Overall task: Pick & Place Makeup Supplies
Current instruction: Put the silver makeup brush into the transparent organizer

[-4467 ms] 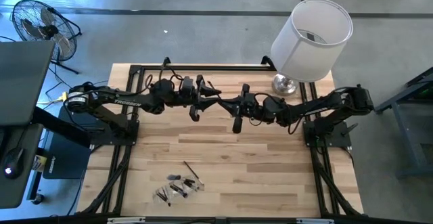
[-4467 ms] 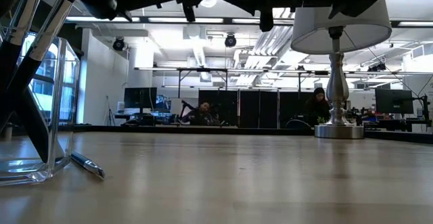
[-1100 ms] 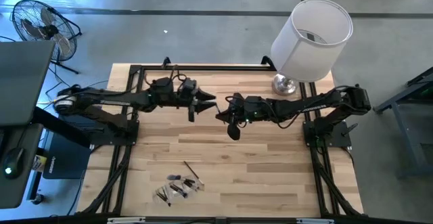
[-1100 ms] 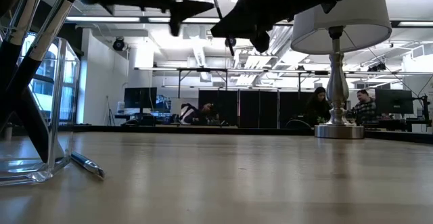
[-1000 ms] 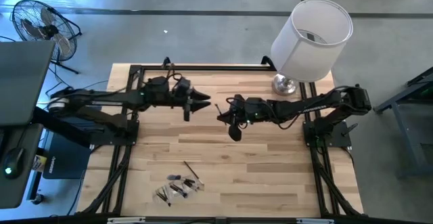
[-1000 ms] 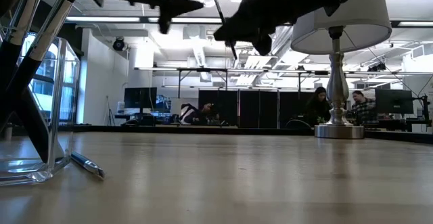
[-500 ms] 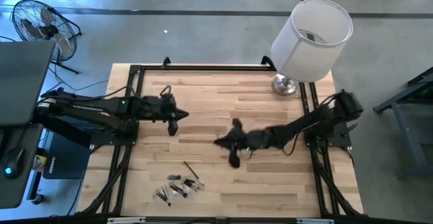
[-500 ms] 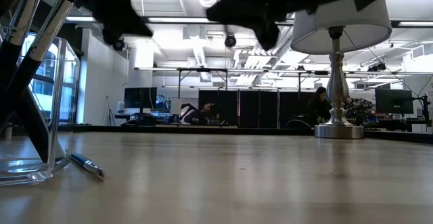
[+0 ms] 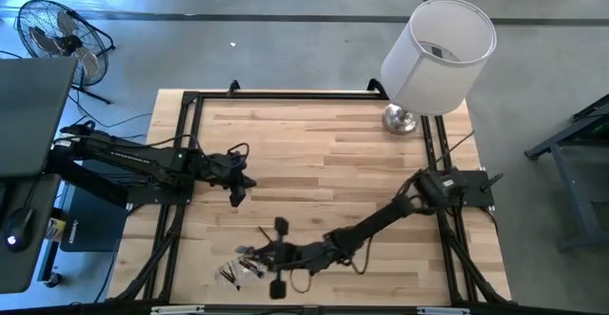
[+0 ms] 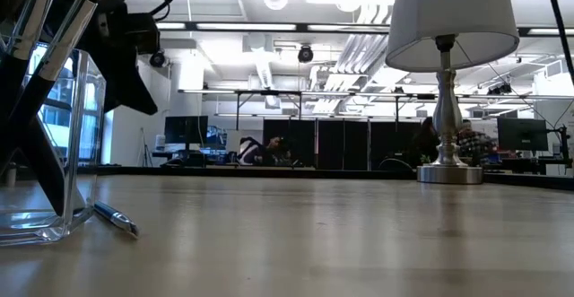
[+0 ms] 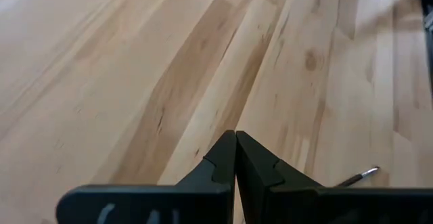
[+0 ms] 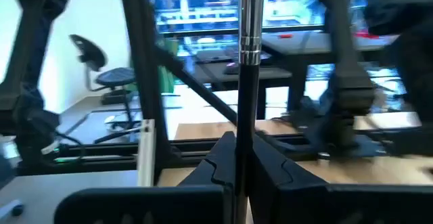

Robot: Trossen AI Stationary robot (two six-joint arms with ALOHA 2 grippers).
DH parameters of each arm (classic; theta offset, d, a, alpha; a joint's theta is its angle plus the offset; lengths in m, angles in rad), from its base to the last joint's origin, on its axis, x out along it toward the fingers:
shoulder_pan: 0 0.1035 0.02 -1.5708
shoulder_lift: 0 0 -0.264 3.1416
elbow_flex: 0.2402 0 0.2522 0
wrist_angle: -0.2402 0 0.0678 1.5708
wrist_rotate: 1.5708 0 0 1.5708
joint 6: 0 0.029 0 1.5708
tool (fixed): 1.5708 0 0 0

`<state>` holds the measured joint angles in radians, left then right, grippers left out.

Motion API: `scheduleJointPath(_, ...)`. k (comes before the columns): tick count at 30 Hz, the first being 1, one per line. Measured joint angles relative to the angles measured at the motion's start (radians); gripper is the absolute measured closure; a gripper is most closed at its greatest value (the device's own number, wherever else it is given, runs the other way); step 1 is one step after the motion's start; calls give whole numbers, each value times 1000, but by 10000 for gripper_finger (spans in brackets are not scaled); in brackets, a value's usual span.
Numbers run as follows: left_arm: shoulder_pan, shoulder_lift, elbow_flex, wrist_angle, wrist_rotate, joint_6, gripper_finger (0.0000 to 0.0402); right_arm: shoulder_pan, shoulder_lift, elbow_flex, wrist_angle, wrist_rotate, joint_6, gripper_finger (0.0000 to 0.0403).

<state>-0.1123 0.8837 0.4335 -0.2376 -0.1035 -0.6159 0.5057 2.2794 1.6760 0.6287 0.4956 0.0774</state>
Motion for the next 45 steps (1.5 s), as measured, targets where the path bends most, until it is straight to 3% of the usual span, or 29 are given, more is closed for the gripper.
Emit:
scheduleJointPath(8, 0, 0, 0, -15, -18, -17, 401, -11, 174, 178, -5, -101, 75, 395)
scheduleJointPath(16, 0, 0, 0, -52, -19, -21, 401, -22, 197, 188, -46, -122, 65, 389)
scheduleJointPath(24, 0, 0, 0, -52, -20, -17, 401, -61, 197, 188, -107, -217, 98, 382)
scheduleJointPath(45, 1, 0, 0, -52, 12, 30, 401, -74, 179, 187, -64, -213, 78, 262)
